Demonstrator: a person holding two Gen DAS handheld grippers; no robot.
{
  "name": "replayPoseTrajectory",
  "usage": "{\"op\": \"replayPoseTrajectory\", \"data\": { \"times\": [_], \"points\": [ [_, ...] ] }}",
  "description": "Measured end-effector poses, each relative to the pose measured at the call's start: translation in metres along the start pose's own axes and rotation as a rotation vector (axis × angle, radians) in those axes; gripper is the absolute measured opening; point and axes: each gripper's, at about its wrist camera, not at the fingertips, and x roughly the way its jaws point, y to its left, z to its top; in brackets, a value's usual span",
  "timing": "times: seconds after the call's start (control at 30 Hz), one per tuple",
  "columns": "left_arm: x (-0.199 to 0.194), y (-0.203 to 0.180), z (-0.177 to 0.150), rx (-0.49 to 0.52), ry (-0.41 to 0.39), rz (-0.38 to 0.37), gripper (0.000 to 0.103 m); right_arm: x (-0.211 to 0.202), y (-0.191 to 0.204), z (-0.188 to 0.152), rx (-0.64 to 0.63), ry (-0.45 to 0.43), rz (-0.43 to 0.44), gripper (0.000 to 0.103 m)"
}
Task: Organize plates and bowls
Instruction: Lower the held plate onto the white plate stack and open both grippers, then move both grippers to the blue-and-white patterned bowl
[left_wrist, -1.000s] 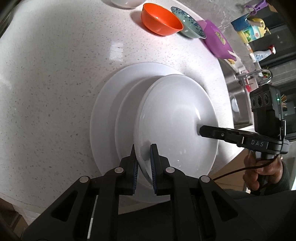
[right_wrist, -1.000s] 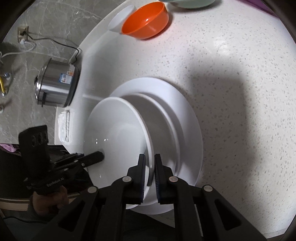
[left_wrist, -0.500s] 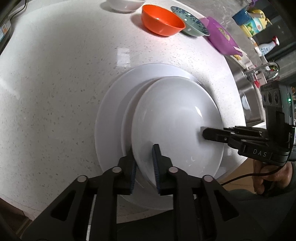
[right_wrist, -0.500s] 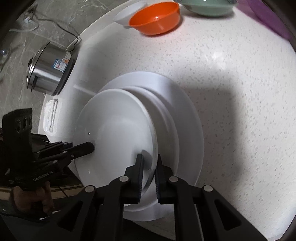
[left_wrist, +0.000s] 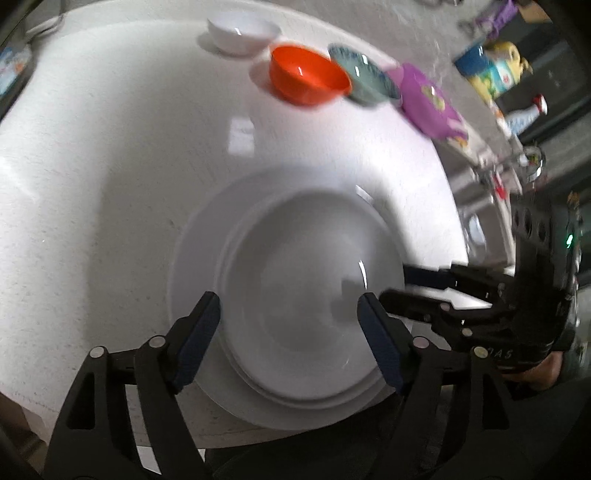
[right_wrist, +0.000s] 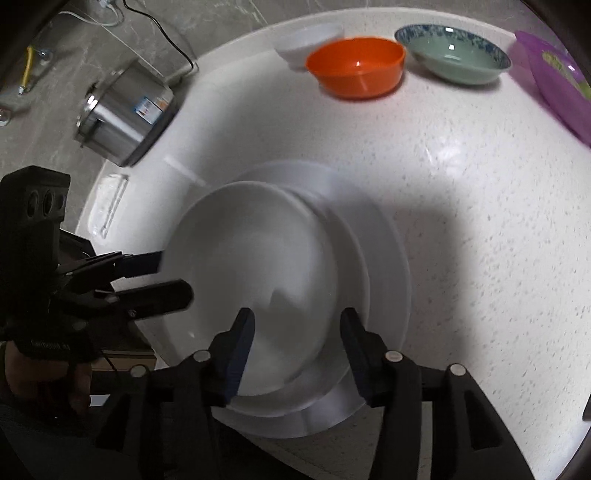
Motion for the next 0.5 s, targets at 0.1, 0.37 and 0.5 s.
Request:
{"op": "replayPoseTrajectory", "data": {
  "times": [0.1,0.37,0.5],
  "points": [
    [-0.014,0.001,0.009,-0.045,-0.044,-0.022,0.075,-0.012,-0.007,0.000,0.005,-0.036,0.013,0.055],
    [-0.029,-0.006,0.061,-0.086,-0.080,-0.137,0.075,-0.062,-0.072,0.009,0.152,-0.175,0.056,0.059],
    [-0.024,-0.032,0.105,-0.045,-0.067,-0.195,0.076,-0.086,-0.108,0.021,0.188,-0.238,0.037,0.059]
  ]
}}
